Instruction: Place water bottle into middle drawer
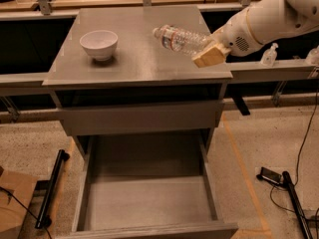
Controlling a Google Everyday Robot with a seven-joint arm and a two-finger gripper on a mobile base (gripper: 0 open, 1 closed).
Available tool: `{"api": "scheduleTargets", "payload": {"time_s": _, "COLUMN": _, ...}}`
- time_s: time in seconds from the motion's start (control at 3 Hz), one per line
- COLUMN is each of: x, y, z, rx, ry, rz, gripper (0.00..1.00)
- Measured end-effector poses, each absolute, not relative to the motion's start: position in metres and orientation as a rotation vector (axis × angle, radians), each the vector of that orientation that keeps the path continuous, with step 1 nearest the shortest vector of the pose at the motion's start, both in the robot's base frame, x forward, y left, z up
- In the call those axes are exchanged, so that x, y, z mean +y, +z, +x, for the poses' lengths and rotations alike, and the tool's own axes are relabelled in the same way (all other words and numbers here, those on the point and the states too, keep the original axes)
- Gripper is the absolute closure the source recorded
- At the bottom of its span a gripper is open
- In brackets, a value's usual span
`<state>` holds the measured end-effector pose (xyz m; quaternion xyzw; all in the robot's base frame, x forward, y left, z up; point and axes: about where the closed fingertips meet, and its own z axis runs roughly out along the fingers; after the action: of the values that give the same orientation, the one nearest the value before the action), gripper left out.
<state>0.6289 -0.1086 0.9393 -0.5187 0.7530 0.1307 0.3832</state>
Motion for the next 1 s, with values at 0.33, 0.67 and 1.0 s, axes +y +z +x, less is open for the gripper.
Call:
{"api": "scheduleTargets", "payload": {"time_s": 0.33, "x": -0.104, "y": 0.939, "z": 0.631, "rx": 1.915, "ry": 0.337, "rz": -1.331, "gripper": 1.00}}
{"api": "scheduleTargets", "payload": {"time_s": 0.67, "x": -0.094, "y": 0.926, "z": 0.626, "rx": 1.886, "ry": 0.394, "rz": -1.392, "gripper": 1.00}}
{"api": "scheduleTargets", "payload": {"time_s": 1.0, "x": -0.062, "y": 0.894, "z": 0.587, "rx": 1.803, "ry": 0.543, "rz": -1.484, "gripper": 1.00}}
